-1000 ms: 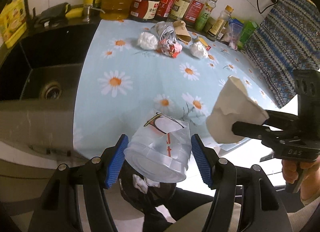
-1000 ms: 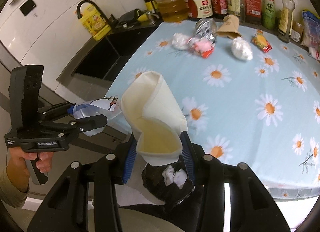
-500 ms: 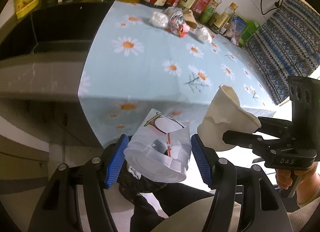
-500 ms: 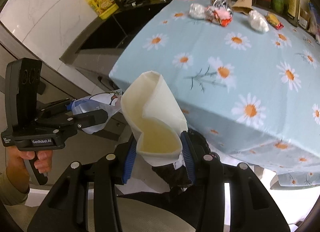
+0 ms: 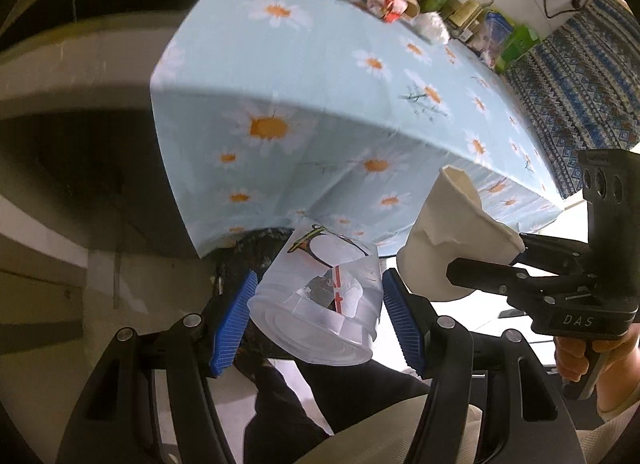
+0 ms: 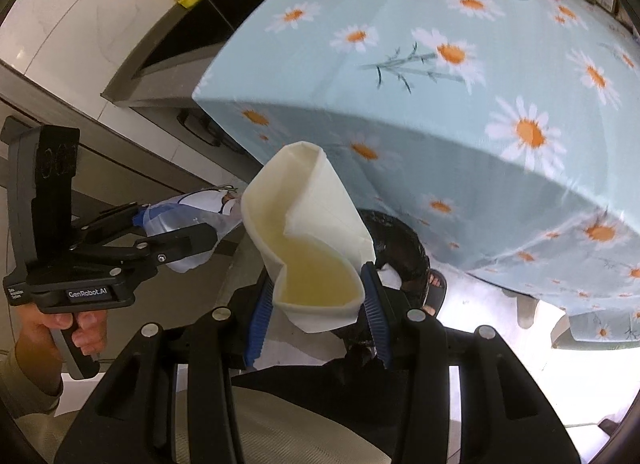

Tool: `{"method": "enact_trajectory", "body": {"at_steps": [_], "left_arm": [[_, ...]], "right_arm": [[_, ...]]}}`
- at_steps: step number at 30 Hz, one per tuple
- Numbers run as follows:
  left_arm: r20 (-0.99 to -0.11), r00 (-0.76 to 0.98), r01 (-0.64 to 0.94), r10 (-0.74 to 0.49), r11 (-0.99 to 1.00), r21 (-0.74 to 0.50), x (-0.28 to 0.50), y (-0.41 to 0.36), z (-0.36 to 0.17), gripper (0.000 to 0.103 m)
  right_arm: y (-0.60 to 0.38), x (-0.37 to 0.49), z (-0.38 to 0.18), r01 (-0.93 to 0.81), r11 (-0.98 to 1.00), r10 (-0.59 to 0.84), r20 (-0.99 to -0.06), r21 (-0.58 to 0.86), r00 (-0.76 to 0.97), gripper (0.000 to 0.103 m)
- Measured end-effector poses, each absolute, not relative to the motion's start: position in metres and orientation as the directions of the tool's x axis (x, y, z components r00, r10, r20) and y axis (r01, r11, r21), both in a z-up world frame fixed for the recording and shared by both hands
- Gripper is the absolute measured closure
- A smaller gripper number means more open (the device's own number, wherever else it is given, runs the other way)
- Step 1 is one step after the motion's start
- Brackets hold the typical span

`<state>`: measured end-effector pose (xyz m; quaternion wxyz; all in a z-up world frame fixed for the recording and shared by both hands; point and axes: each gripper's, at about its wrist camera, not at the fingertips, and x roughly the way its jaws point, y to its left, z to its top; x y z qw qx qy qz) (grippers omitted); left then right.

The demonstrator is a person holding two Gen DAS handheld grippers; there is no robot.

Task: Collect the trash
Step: 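Lower both cups over the black bin and open both tools, then return both tools to the table above the remaining trash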

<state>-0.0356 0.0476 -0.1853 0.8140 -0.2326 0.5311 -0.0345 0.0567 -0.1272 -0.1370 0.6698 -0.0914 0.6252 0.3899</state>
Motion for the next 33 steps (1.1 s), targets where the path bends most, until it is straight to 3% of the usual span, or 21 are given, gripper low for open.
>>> {"method": "enact_trajectory", "body": {"at_steps": [7,10,15,33], "left_arm": [[-0.860,0.405,-0.198,-0.310,0.889,-0.414,-0.033,0.043,-0.193,0.040],[-0.856,0.394,-0.224,-0.334,0.869,-0.442,-0.032,0.047,-0.196,0.039],[-0.865,0.369,-0.250,-0.340,0.860,-0.445,-0.028,0.050,-0.203,0.031],[-0.860,0.402,-0.227,-0.313,0.876,-0.425,-0.028,0.050,-0.183,0.032]], "right_arm": [[-0.126,0.060,-0.150,-0.630,0.684,0.398,-0.912,0.367,-0.099,0.058],[-0.127,0.064,-0.154,-0.608,0.700,0.402,-0.910,0.375,-0.098,0.048],[-0.132,0.071,-0.158,-0.578,0.718,0.410,-0.907,0.387,-0.099,0.044],[-0.148,0.078,-0.136,-0.570,0.730,0.430,-0.902,0.378,-0.047,0.044]]}}
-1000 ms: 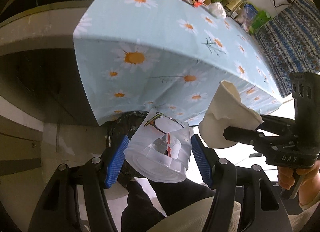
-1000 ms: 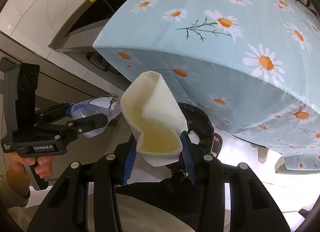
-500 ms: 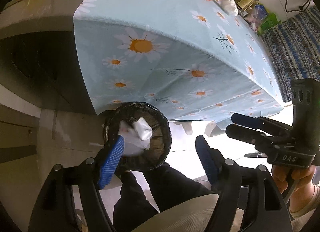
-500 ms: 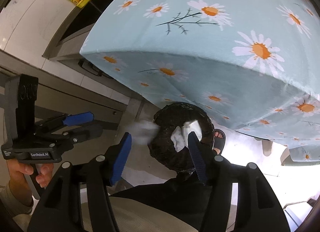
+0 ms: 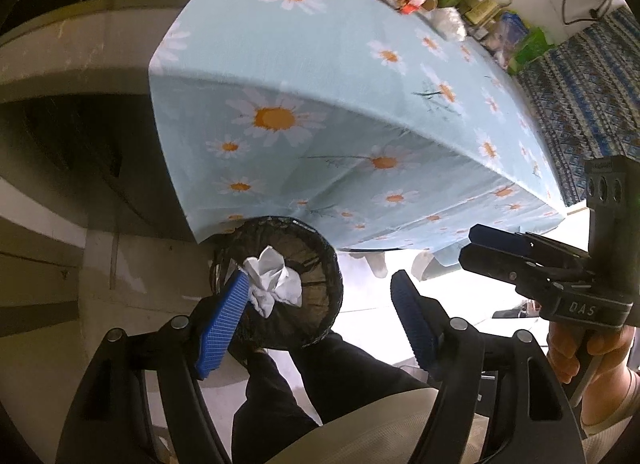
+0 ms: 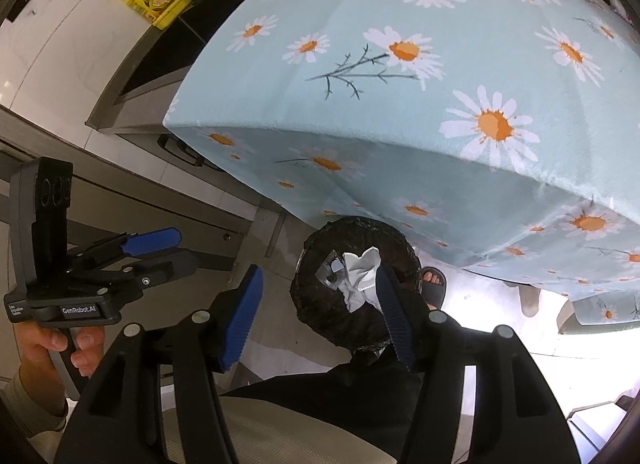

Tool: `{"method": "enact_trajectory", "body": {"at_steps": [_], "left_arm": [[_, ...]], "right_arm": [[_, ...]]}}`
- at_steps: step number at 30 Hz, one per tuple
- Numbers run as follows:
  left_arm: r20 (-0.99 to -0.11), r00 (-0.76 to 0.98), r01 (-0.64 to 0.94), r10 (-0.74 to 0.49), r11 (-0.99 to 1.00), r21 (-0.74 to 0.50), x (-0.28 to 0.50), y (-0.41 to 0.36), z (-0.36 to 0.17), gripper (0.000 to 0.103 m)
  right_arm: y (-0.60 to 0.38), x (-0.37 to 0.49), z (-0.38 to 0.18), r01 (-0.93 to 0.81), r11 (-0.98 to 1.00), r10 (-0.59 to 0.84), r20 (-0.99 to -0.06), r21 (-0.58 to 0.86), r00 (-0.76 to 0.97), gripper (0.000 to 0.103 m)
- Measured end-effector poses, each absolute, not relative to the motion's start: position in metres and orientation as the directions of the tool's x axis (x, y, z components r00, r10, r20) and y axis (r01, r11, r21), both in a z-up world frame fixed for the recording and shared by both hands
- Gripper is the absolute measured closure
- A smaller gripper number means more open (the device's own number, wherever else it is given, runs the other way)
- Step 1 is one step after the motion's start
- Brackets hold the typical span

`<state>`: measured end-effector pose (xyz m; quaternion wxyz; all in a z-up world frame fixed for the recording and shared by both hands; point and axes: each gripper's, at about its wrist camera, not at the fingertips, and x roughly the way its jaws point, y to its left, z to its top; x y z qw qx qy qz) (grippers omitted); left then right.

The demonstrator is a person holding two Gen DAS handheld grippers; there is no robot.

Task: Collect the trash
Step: 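Return both tools to the table above the remaining trash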

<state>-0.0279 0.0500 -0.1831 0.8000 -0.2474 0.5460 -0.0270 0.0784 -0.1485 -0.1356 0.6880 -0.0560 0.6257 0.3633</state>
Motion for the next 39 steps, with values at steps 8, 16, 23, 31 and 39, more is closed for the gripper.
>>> {"method": "enact_trajectory", "body": {"at_steps": [8,16,23,31,39], "left_arm": [[-0.840,0.459,-0.192,-0.291,0.890,-0.413,-0.025,0.051,-0.152,0.033],[-0.818,0.512,-0.158,-0.262,0.908,-0.389,-0.003,0.055,-0.117,0.032],[-0.799,0.547,-0.122,-0.248,0.921,-0.369,0.028,0.051,-0.092,0.032],[-0.783,0.581,-0.103,-0.222,0.934,-0.341,0.069,0.040,-0.069,0.032],[-0.797,0.577,-0.121,-0.175,0.947,-0.296,0.121,0.029,-0.055,0.031]], "right_arm": [[-0.156,0.082,-0.096,-0.571,0.736,0.469,-0.882,0.364,0.042,0.040],[-0.170,0.109,-0.065,-0.559,0.756,0.491,-0.860,0.341,0.140,0.040],[-0.179,0.145,-0.045,-0.555,0.765,0.508,-0.836,0.327,0.207,0.036],[-0.187,0.194,-0.035,-0.552,0.771,0.515,-0.821,0.318,0.246,0.035],[-0.192,0.254,-0.038,-0.584,0.748,0.530,-0.813,0.316,0.240,0.032]]}}
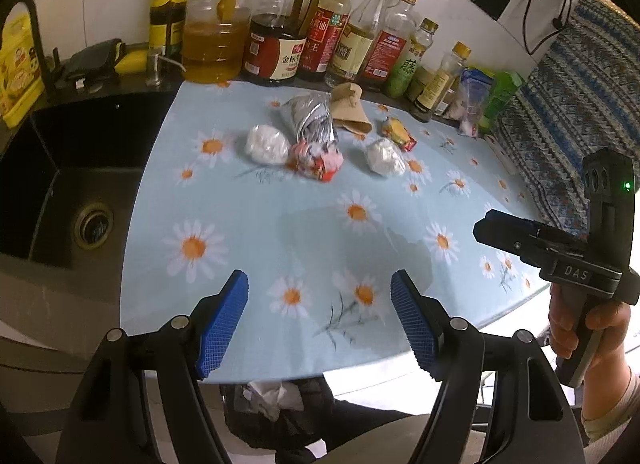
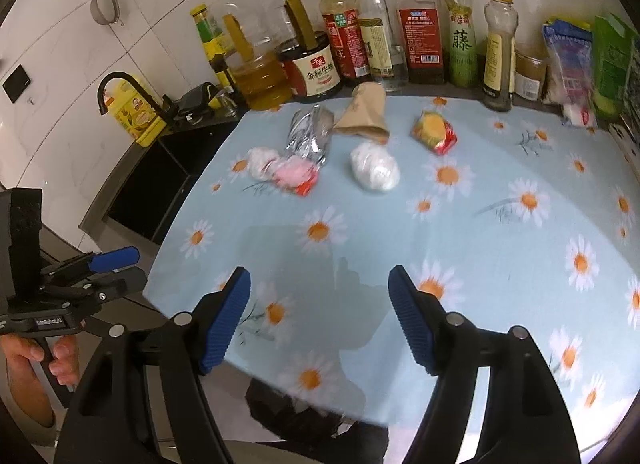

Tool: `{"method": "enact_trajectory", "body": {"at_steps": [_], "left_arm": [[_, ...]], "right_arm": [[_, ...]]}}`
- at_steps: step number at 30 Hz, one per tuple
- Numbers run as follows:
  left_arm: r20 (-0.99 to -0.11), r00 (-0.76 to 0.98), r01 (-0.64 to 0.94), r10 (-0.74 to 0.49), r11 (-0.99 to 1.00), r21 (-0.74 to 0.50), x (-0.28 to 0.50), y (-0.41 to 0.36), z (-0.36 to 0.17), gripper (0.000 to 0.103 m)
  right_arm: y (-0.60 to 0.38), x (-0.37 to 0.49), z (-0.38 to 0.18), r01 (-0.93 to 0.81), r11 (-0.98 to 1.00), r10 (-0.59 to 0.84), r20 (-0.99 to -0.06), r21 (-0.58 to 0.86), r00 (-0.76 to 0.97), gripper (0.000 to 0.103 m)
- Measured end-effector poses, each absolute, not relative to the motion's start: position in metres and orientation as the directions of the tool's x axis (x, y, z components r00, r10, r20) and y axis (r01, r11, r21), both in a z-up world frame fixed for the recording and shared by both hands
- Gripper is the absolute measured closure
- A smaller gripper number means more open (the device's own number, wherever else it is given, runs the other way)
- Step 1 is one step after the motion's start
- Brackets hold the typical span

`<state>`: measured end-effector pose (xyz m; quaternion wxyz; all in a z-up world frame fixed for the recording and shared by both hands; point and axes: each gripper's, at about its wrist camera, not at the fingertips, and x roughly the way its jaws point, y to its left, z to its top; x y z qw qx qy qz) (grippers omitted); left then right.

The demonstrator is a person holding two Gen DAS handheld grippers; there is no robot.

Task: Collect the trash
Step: 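Return both tools to the table above the remaining trash, then grasp the clear plastic bag with the right tool while the left tool grasps the red-white wrapper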

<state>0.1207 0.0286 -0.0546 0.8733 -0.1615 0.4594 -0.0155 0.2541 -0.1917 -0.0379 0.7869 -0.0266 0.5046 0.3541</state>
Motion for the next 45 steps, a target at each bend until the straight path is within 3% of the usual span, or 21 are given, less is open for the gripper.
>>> {"method": "enact_trajectory", "body": {"at_steps": [5,28,36,45], "left_arm": [[-0.815,0.562,-0.144,-0.141,0.954,-0.264,0.151,0.022,-0.054,0.024],[-0.878,0.476,-0.252,-0.049,0.949,-0.190,0.272,0.020,-0.096,0.024],[-0.899,0.434,-0.261,-0.058,0.947,-0.187,0.292,0.018,-0.114,0.024],[-0.905,0.421,-0.233,-0.063,0.957,-0.175,0.306,0.008,-0.121,0.024]], "right_arm": [[-0.188,0.296,-0.047,-0.616,0.723,0.538,-0.813,0.312,0.220,0.032],[-0.133,0.408,-0.118,-0.710,0.619,0.523,-0.851,0.337,0.052,0.032],[-0.132,0.411,-0.126,-0.723,0.588,0.539,-0.842,0.363,0.016,0.050],[-0.153,0.408,-0.110,-0.704,0.595,0.579,-0.814,0.389,0.039,0.051]]}}
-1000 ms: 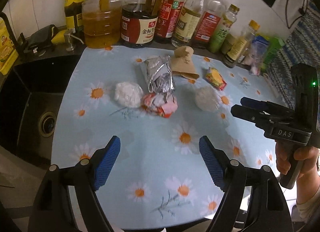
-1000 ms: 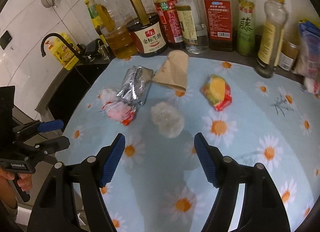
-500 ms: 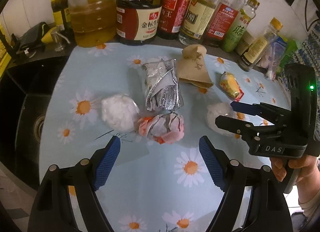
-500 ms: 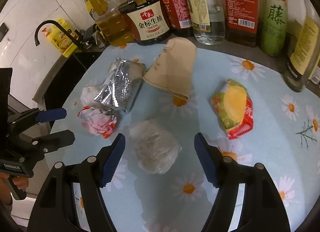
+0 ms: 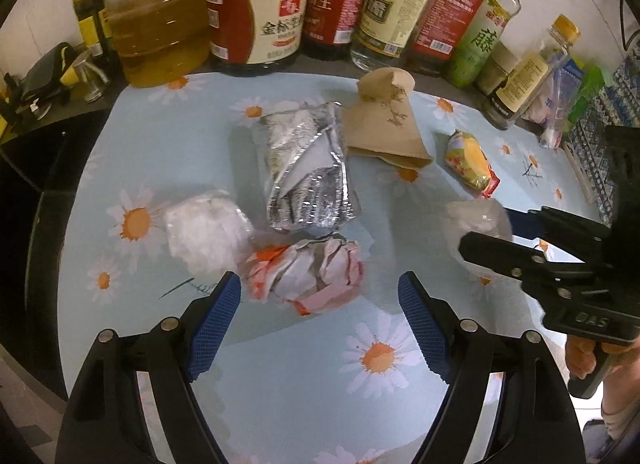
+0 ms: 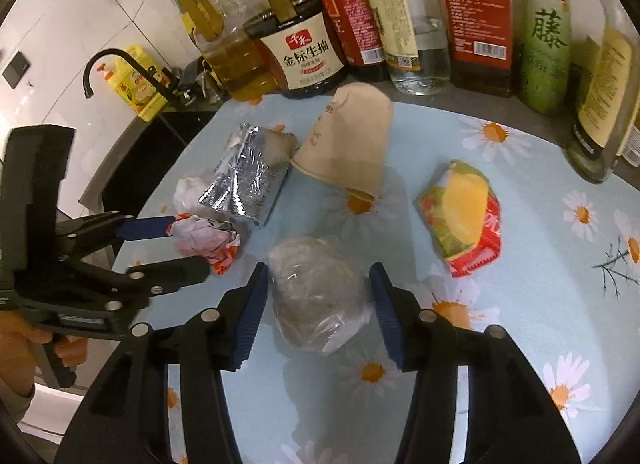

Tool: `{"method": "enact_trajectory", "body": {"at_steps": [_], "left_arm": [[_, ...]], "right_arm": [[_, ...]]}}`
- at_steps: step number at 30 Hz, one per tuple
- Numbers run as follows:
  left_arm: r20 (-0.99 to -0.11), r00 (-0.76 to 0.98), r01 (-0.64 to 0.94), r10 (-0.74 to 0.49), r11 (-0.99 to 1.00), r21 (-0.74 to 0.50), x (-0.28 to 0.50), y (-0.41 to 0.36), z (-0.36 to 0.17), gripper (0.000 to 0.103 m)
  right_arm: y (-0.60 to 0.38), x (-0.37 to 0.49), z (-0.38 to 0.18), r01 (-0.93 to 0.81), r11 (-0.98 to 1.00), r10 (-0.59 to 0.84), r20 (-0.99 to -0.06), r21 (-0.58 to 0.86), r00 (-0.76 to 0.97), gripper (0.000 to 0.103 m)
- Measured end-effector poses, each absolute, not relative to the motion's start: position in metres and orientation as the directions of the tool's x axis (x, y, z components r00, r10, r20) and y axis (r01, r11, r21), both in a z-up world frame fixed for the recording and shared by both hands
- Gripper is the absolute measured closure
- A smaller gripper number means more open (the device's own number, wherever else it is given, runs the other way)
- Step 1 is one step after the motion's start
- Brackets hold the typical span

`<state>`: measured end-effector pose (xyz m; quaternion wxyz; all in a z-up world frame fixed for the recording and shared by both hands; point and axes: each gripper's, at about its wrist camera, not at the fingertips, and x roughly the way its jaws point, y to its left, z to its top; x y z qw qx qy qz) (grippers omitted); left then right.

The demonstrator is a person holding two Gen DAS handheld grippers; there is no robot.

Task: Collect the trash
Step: 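Grasp the clear plastic bag with the right tool while the left tool grasps the red-white wrapper, then carry the plastic bag and wrapper down toward the black bin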

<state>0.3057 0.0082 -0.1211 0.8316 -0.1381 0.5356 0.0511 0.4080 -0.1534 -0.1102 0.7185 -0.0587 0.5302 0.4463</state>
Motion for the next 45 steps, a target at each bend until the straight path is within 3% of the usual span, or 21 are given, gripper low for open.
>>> {"method": "enact_trajectory", "body": {"at_steps": [8,11,16,17,45], "left_arm": [[-0.910,0.413,-0.222,-0.039,0.965,-0.142,0.318,0.005,-0.129,0.026],[-0.917,0.399,-0.221,-0.026,0.967,-0.124,0.323,0.004,-0.133,0.042],[-0.913,0.409,-0.209,-0.016,0.972,-0.111,0.323,0.002,-0.132,0.046],[-0.911,0.412,-0.205,-0.016,0.972,-0.110,0.322,0.002,-0.131,0.051],[-0.869,0.489,-0.129,-0.079,0.978,-0.161,0.238,-0.007,-0.099,0.052]], "right_arm": [[-0.174,0.406,-0.110,-0.675,0.618,0.582,-0.811,0.403,0.049,0.051],[-0.180,0.404,-0.111,-0.664,0.626,0.582,-0.812,0.408,0.049,0.051],[-0.187,0.401,-0.113,-0.656,0.634,0.578,-0.814,0.409,0.052,0.051],[-0.188,0.400,-0.113,-0.655,0.636,0.578,-0.814,0.409,0.053,0.051],[-0.195,0.320,-0.084,-0.651,0.669,0.561,-0.818,0.359,0.125,0.051]]}}
